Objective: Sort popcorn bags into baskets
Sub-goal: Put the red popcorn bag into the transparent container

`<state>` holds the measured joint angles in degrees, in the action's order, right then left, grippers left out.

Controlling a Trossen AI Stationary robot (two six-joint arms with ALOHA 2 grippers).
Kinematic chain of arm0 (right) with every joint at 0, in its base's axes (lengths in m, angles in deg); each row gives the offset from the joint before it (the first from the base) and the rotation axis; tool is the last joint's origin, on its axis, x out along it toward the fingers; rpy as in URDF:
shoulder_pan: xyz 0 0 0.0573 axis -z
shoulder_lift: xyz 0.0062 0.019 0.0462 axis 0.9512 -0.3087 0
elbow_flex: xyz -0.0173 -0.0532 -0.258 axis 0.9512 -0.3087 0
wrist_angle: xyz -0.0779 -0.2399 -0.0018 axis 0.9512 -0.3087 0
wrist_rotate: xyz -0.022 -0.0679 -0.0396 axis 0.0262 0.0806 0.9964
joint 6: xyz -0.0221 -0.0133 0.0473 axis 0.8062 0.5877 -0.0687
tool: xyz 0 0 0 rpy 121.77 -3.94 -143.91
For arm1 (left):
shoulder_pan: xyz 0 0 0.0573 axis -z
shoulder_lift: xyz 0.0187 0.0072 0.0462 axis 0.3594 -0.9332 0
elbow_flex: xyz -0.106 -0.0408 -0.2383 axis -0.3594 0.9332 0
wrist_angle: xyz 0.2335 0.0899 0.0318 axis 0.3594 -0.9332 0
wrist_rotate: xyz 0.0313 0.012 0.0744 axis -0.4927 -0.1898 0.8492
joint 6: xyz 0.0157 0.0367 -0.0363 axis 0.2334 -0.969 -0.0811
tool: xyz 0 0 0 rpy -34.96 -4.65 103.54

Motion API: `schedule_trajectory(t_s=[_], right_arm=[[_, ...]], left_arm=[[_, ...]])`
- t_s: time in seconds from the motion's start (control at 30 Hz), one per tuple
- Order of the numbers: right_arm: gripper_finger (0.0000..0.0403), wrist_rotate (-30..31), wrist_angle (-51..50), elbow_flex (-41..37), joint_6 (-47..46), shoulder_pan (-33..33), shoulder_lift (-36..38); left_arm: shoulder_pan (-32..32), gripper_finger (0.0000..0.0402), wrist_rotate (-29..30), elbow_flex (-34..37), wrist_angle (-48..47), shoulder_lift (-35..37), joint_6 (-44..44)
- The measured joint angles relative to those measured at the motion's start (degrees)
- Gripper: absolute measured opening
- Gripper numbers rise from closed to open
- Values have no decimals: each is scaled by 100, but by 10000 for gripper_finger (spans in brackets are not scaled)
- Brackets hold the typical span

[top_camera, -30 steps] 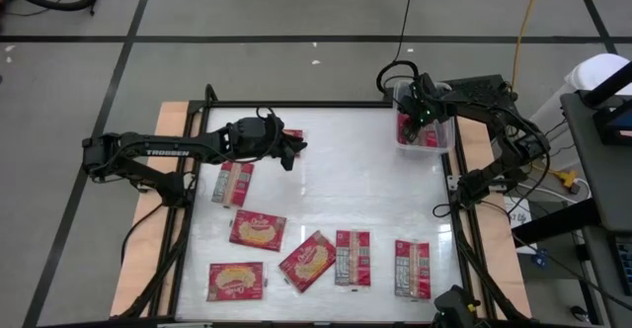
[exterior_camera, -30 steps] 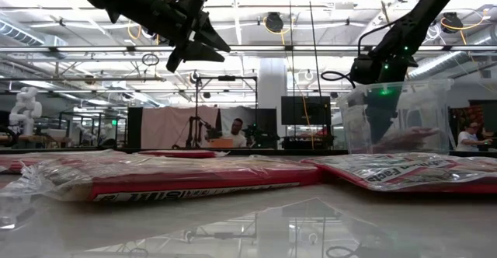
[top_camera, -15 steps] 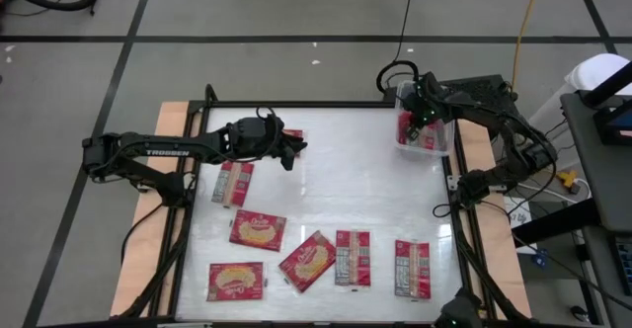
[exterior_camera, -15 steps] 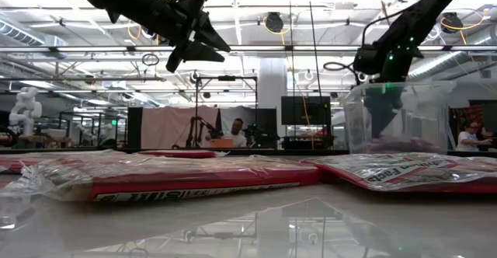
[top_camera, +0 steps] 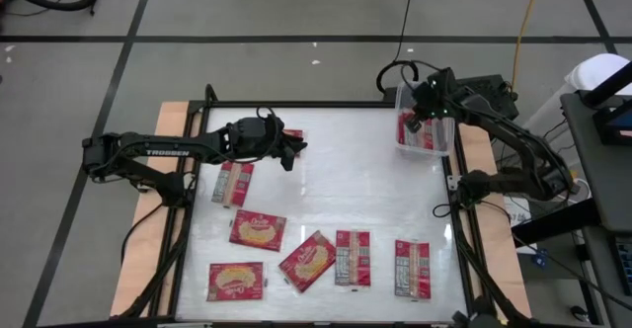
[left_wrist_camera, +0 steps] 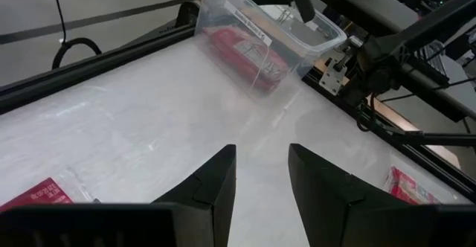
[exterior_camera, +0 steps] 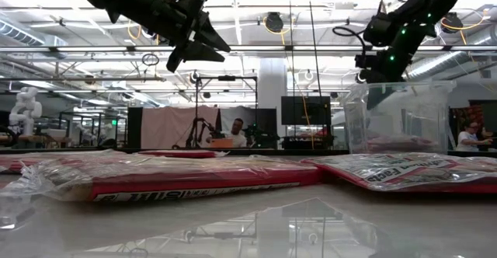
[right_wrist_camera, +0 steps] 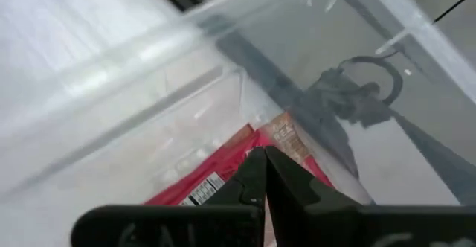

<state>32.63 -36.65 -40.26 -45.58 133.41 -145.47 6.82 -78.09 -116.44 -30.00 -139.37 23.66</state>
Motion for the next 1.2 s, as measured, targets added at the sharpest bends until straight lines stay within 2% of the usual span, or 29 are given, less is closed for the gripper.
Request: schedule_trajectory(t_s=[0.17, 0.33, 0.47, 0.67, 0.83, 0.93, 1.1, 1.2], right_arm=[[0, 6, -293, 75, -284, -36, -67], [19, -19, -701, 289, 33, -237, -570], [64, -204, -1071, 334, 33, -247, -1141], [158, -455, -1211, 335, 273, -260, -1698], [232, -458, -1492, 341, 188, -262, -1685], [262, -621, -1743, 339, 164, -262, -1494], [273, -1206, -1932, 334, 503, -260, -865], [267, -1045, -2239, 334, 490, -264, -647]], left_arm=[[0, 127, 1, 0, 0, -1, -2], [1, 127, -11, 0, -2, -2, 2], [0, 127, -43, 0, -2, -1, 9], [1, 127, -133, 0, -4, 0, 230], [0, 127, -136, 0, -4, -1, 311], [2, 127, -135, 0, -7, -1, 315], [2, 127, -134, 0, -7, 0, 320], [2, 127, -133, 0, -11, -2, 270]])
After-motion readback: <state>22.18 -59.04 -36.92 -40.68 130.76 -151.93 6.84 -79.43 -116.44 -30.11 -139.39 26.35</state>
